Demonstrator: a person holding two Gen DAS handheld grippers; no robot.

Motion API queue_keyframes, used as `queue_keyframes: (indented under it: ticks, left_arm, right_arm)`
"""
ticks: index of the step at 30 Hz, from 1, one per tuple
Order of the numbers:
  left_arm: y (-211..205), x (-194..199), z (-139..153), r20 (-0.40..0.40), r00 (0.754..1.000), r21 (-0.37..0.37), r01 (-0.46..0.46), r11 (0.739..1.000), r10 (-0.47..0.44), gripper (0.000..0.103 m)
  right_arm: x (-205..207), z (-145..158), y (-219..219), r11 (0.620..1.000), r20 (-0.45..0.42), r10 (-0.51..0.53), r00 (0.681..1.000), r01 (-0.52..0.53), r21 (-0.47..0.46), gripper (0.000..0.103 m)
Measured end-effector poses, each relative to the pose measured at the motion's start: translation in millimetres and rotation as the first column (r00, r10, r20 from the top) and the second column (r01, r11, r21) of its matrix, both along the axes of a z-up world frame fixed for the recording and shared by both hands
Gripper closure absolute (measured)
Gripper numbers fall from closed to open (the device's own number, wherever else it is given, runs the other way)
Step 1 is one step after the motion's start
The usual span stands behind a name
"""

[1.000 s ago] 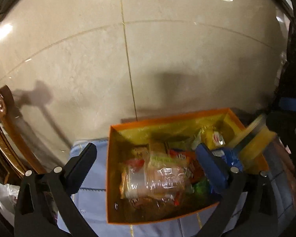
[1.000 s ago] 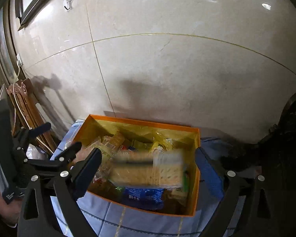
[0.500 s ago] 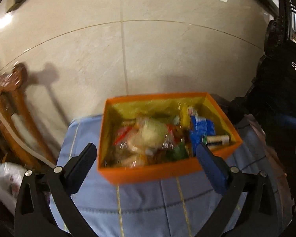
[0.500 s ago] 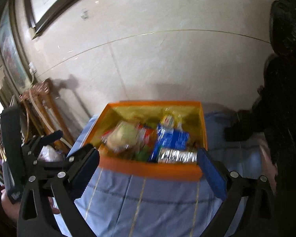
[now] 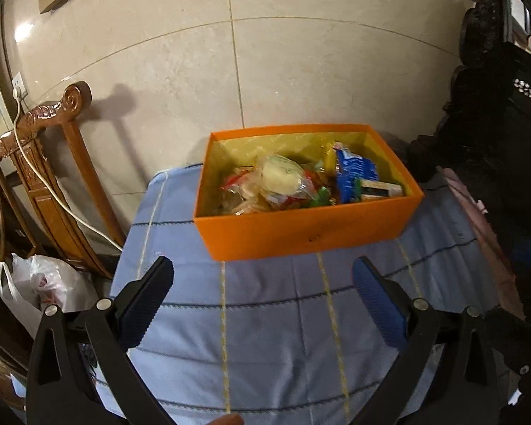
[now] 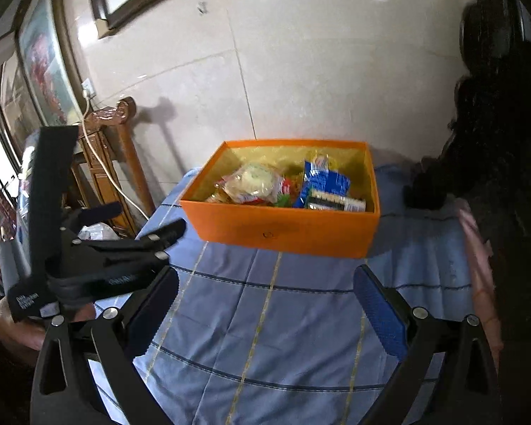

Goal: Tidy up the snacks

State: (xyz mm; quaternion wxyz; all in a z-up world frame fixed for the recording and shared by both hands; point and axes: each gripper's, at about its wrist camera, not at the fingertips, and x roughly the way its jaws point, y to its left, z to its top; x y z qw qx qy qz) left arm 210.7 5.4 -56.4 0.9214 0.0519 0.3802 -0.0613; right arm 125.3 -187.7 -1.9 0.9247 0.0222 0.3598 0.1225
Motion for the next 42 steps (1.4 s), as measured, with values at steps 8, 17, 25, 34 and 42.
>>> queue_keyframes:
  ticks: [8, 17, 25, 34, 42]
  left_arm:
    - [1, -39, 9, -0.003, 1.000, -0.035, 0.008, 0.999, -0.009, 0.004]
    - [2, -63, 28, 0.008, 1.000, -0.022, -0.018, 1.000, 0.018, 0.004]
    - [8, -69, 34, 0.021, 0.999, -0.055, -0.031, 0.998, 0.032, 0.004]
    - [10, -76, 35, 0.046, 0.998, -0.087, -0.046, 0.995, 0.050, 0.004]
    - [12, -77, 30, 0.023, 0.998, -0.086, -0.049, 0.995, 0.051, 0.004]
  right_arm:
    - [-49, 12, 11, 0.997, 0.056, 0.018, 0.998, -0.014, -0.072, 0.004]
    - [-72, 4, -5, 0.997, 0.020, -0.009, 1.000, 0.010, -0.071, 0.004]
    - [-71, 3, -13, 0.998, 0.016, -0.028, 0.999, 0.029, -0.062, 0.004]
    - [-71, -1, -21, 0.997, 0.007, -0.043, 0.999, 0.043, -0.057, 0.004]
    - [-72, -4, -22, 0.998, -0.001, -0.044, 0.999, 0.044, -0.053, 0.004]
